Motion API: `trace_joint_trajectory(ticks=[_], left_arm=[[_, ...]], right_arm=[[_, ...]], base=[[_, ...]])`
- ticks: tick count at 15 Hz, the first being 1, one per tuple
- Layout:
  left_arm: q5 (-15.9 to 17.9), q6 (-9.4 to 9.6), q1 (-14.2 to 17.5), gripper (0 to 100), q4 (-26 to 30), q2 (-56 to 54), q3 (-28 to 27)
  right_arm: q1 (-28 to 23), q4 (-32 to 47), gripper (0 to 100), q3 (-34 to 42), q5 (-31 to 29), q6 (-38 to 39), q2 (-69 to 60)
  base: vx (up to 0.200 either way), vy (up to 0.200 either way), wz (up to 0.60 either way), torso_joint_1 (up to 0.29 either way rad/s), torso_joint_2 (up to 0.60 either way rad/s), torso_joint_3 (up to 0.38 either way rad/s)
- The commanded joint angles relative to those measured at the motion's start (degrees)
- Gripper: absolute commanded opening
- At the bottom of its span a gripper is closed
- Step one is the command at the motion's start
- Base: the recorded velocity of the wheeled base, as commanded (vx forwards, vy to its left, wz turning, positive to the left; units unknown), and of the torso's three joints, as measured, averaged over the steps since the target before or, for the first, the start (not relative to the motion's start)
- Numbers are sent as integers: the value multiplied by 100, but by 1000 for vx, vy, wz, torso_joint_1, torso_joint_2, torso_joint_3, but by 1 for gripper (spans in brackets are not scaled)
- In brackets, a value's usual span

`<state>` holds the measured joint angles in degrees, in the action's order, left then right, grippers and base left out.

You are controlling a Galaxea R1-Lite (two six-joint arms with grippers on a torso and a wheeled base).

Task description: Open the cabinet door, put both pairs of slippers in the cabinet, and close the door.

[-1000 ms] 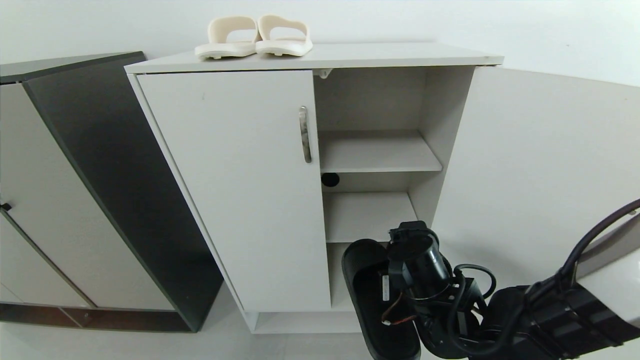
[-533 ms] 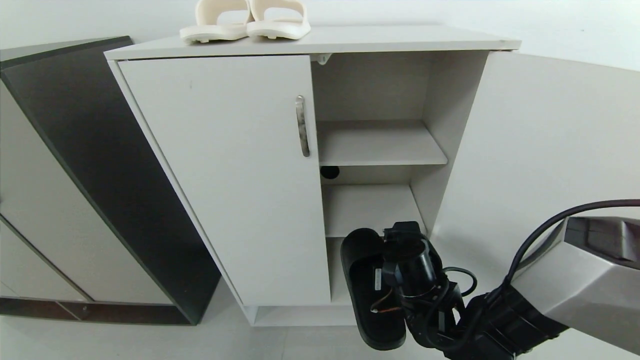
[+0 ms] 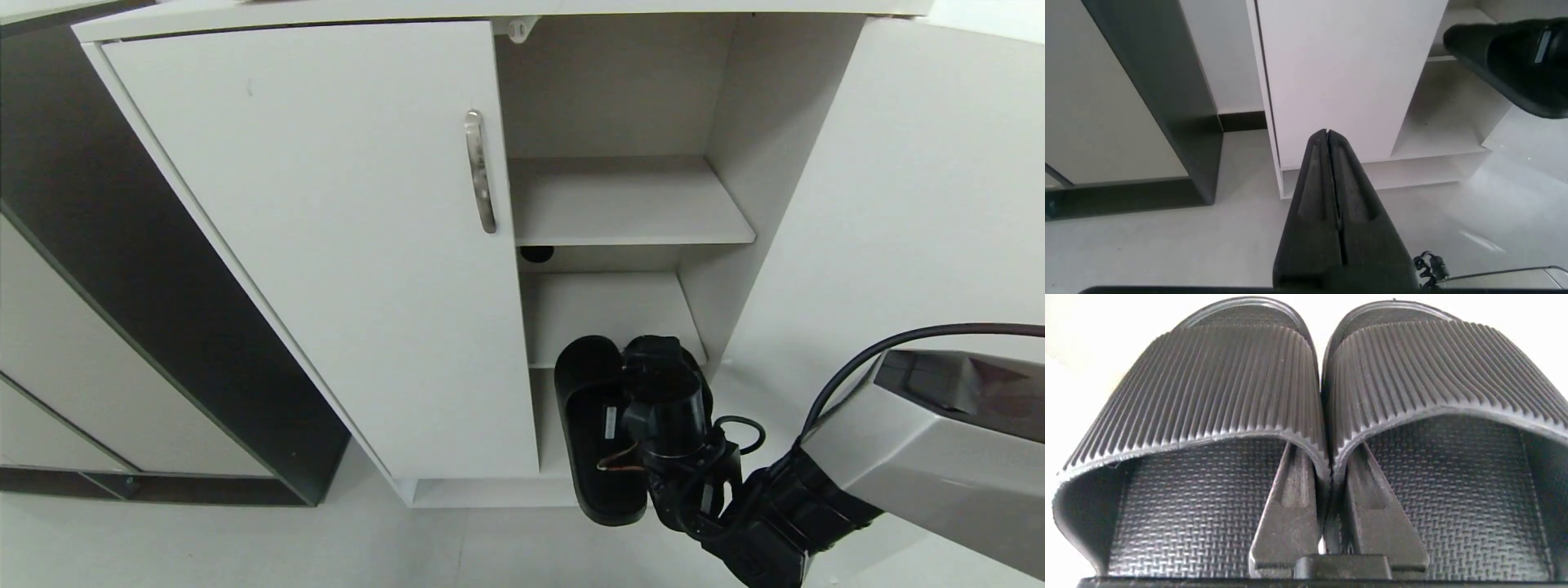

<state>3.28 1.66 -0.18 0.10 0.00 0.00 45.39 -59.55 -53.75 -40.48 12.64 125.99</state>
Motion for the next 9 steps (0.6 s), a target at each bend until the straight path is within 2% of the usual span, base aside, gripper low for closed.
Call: trace_joint_trajectory(ticks=[1,3,4,9], left_arm=[[-3,1,1,0,-1,9,0],[-3,1,1,0,-1,9,0],[-3,1,1,0,-1,9,0],[-3,1,1,0,-1,9,0]], right_arm=[[-21,-338,0,110,-38,-209,128],[-21,-1261,0,260,-144,-737,295],[-30,-1480,0,295,-153,-860,339],[-197,-1823,0,462,-153,-869,532]], base=[[0,0,0,2,7,-85],[0,0,0,0,0,0],[0,0,0,0,0,0],[0,0,0,0,0,0]])
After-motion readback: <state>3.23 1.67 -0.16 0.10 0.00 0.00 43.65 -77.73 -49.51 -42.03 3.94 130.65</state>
